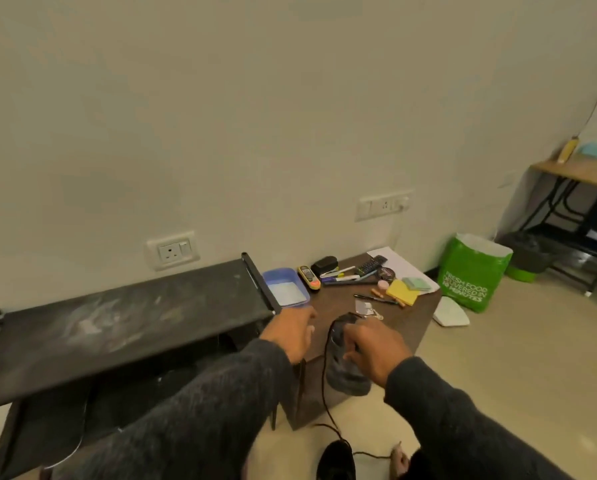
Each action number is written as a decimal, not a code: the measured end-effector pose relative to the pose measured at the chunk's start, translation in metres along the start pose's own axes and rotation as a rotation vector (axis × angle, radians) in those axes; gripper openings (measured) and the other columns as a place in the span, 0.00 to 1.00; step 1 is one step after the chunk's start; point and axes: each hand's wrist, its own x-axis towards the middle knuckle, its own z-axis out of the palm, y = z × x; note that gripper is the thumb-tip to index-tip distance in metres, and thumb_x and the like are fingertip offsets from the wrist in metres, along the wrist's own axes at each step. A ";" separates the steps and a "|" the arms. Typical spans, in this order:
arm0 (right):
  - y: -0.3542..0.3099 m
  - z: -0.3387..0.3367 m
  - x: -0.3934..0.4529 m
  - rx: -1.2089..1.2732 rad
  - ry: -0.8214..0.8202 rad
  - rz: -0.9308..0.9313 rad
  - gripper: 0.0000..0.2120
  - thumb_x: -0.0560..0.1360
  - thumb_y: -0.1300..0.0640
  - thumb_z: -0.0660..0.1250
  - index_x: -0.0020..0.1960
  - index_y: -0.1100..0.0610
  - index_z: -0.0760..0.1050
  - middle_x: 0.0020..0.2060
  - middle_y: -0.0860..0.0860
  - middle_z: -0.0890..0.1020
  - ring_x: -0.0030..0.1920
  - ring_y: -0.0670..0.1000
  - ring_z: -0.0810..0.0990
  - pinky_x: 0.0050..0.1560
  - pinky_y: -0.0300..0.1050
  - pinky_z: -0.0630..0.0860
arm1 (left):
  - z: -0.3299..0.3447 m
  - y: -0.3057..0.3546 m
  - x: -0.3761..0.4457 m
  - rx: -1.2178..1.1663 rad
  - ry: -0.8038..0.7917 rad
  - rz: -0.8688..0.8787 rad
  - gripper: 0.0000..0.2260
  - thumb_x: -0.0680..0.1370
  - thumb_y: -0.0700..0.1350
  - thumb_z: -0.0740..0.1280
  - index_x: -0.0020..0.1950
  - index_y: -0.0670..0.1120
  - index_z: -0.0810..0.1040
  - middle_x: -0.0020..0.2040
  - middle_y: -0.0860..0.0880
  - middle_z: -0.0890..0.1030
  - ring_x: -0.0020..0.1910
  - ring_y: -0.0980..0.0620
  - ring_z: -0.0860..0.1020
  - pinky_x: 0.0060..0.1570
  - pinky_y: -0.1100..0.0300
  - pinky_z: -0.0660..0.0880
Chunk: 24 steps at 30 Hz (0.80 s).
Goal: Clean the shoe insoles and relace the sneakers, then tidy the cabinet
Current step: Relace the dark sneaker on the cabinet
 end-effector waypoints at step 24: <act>0.095 0.123 0.170 1.221 0.076 0.411 0.16 0.75 0.57 0.74 0.61 0.48 0.79 0.51 0.44 0.84 0.52 0.39 0.81 0.58 0.41 0.79 | 0.129 -0.060 0.146 -0.202 0.075 -0.101 0.20 0.76 0.55 0.71 0.67 0.63 0.70 0.53 0.57 0.71 0.53 0.58 0.72 0.53 0.66 0.71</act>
